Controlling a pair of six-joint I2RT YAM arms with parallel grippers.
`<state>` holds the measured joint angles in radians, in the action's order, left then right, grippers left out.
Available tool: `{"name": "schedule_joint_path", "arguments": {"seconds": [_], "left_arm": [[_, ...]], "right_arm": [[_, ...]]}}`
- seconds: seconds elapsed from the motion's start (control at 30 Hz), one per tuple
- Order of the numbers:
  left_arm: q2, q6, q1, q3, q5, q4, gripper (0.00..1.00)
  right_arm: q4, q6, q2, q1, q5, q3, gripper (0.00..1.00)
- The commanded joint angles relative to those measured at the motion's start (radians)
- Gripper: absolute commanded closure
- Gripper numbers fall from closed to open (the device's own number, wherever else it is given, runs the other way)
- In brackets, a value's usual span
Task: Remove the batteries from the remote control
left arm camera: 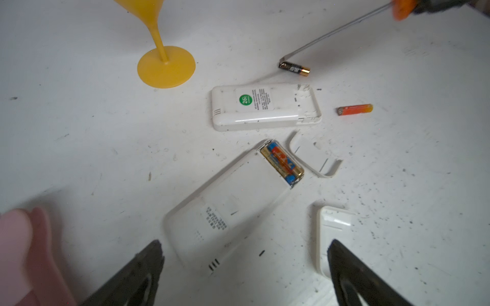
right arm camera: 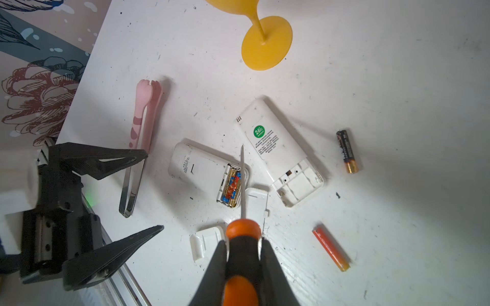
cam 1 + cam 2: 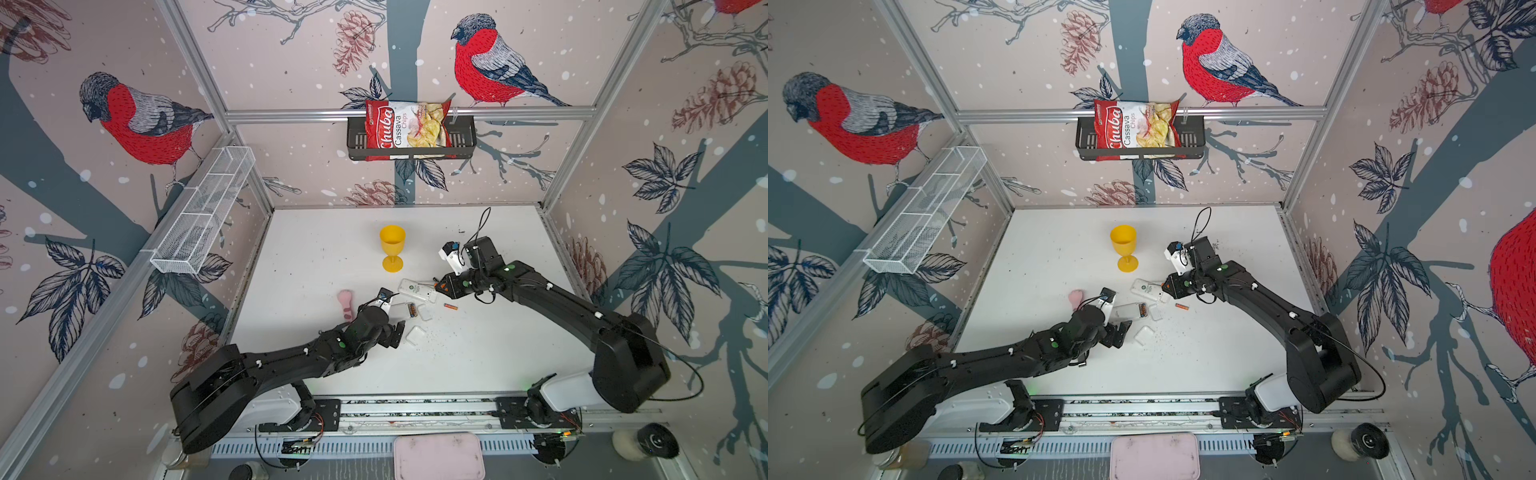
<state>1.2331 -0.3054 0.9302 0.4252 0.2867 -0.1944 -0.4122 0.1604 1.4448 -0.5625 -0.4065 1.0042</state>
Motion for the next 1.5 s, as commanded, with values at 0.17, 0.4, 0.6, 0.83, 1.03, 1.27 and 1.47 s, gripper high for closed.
{"name": "schedule_joint_path", "arguments": {"seconds": [0.17, 0.4, 0.6, 0.83, 1.03, 1.27, 1.47], "left_arm": [[0.104, -0.023, 0.003, 0.072, 0.078, 0.104, 0.04], [0.134, -0.111, 0.002, 0.081, 0.113, 0.125, 0.04], [0.204, -0.168, 0.003, 0.096, 0.134, 0.137, 0.04], [0.238, -0.221, 0.001, 0.080, 0.222, 0.104, 0.04], [0.208, -0.225, -0.072, 0.039, 0.216, 0.045, 0.04], [0.160, -0.193, -0.133, 0.024, 0.173, -0.033, 0.04], [0.070, -0.191, -0.134, 0.006, 0.158, -0.088, 0.04]], "right_arm": [[0.039, 0.026, -0.056, -0.005, 0.017, -0.029, 1.00], [0.054, 0.034, -0.090, -0.009, 0.025, -0.042, 1.00], [0.041, 0.030, -0.100, -0.014, 0.030, -0.039, 1.00], [0.032, 0.031, -0.091, -0.017, 0.050, -0.034, 1.00], [0.031, 0.033, -0.090, -0.031, 0.049, -0.041, 1.00], [-0.032, 0.013, -0.057, -0.085, 0.088, -0.022, 1.00], [-0.039, 0.037, -0.074, -0.110, 0.100, -0.067, 1.00]]}}
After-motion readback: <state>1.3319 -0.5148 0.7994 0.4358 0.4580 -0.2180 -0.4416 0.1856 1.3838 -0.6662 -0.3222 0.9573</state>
